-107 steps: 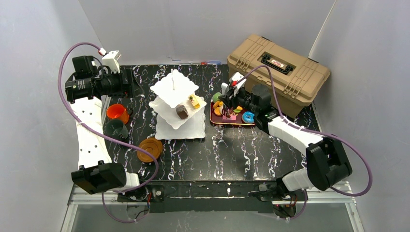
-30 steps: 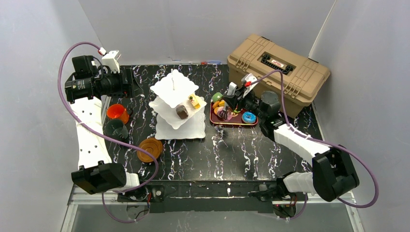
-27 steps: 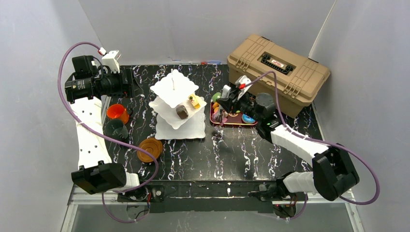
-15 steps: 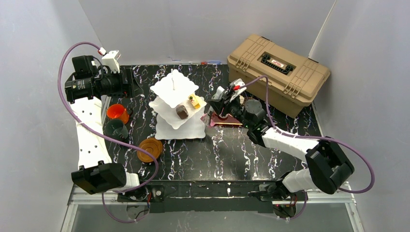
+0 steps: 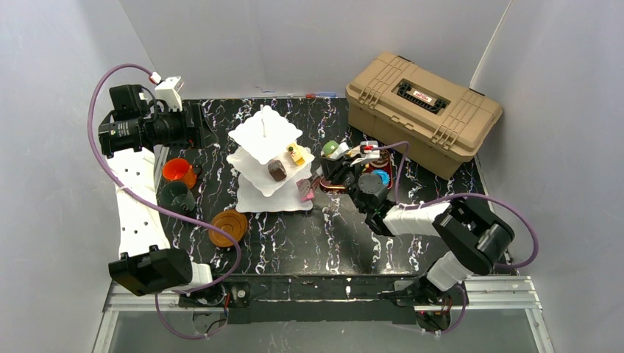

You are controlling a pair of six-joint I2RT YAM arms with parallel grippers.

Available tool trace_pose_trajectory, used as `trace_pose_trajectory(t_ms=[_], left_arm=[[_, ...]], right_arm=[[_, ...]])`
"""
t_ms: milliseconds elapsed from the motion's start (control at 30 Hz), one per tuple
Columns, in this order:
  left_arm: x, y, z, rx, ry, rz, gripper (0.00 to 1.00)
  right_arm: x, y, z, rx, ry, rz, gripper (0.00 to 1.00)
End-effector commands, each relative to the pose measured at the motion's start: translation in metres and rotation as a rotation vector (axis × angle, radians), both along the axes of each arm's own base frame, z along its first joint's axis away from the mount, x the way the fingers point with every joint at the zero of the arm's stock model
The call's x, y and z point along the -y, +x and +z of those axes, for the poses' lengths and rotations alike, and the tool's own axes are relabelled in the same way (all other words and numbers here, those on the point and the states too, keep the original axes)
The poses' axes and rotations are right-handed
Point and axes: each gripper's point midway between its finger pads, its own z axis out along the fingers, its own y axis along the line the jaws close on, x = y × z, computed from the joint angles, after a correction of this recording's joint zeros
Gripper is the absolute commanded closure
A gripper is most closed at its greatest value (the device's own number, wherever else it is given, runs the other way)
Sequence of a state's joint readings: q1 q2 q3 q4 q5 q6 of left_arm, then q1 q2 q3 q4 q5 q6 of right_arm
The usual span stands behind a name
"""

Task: Serve the afternoon tea
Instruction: Place the desert on the desert table.

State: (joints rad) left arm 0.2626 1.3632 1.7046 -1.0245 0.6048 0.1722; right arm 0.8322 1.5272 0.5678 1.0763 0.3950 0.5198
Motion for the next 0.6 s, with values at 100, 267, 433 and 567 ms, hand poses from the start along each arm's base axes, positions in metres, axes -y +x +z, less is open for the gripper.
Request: trace_pose_trajectory(t_ms=[100,267,433,567], left_arm=[[0.005,-0.007,0.009,0.034,0.0,-0.016,0.2],[0.004,-0.007,0.008,0.034,0.004,-0.013,0.2],[0.004,-0.007,0.009,0.035,0.001,-0.013,0.2],[0.004,-0.008,0.01,0.04,0.006,-0.014,0.2]], right_arm=[[0.019,0.017,0.032,0.055,0.228,-0.197,0.99],[0.011,0.019,0.022,0.034,0.185,-0.208,0.85],[0.004,0.018,0.018,0.03,0.169,-0.199,0.64],[0.003,0.017,0.022,0.042,0.169,-0.187,0.55]])
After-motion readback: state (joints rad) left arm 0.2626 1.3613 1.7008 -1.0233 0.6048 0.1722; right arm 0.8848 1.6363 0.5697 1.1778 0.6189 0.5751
